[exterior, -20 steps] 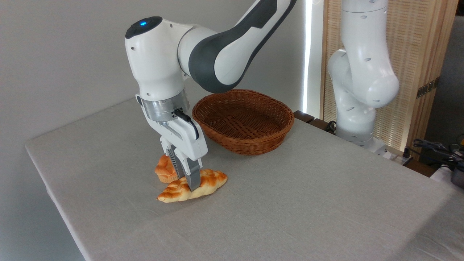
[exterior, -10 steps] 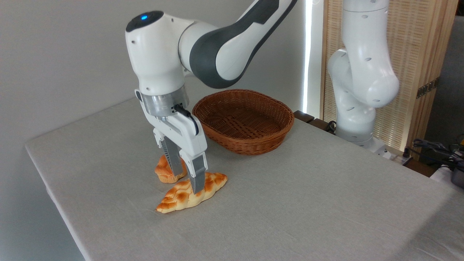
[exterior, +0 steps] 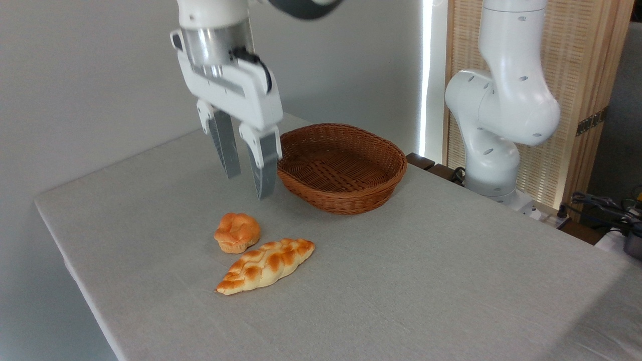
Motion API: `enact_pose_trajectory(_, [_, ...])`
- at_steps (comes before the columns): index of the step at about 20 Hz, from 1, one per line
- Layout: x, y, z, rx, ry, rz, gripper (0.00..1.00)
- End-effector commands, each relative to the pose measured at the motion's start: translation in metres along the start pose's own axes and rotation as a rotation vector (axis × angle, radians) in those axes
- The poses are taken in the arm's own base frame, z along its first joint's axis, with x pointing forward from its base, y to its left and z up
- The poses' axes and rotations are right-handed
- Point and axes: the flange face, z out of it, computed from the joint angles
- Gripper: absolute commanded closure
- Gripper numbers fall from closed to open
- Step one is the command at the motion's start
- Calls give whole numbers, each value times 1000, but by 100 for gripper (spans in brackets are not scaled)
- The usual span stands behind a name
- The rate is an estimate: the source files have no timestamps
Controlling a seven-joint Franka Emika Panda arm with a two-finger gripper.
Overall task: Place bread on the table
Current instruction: 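Open the gripper and raise it away from the croissant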
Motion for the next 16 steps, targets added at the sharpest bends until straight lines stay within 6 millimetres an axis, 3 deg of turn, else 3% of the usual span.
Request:
enact_pose_trajectory(1, [-3, 4, -19, 4, -12, -31, 0])
enact_pose_trajectory(6, [-12, -8, -44, 4, -10, -58, 0])
enact_pose_trajectory(12, [-12, -10, -46, 8, -7, -63, 0])
enact_pose_trajectory(16, [-20, -22, -61, 22, 18, -93, 0])
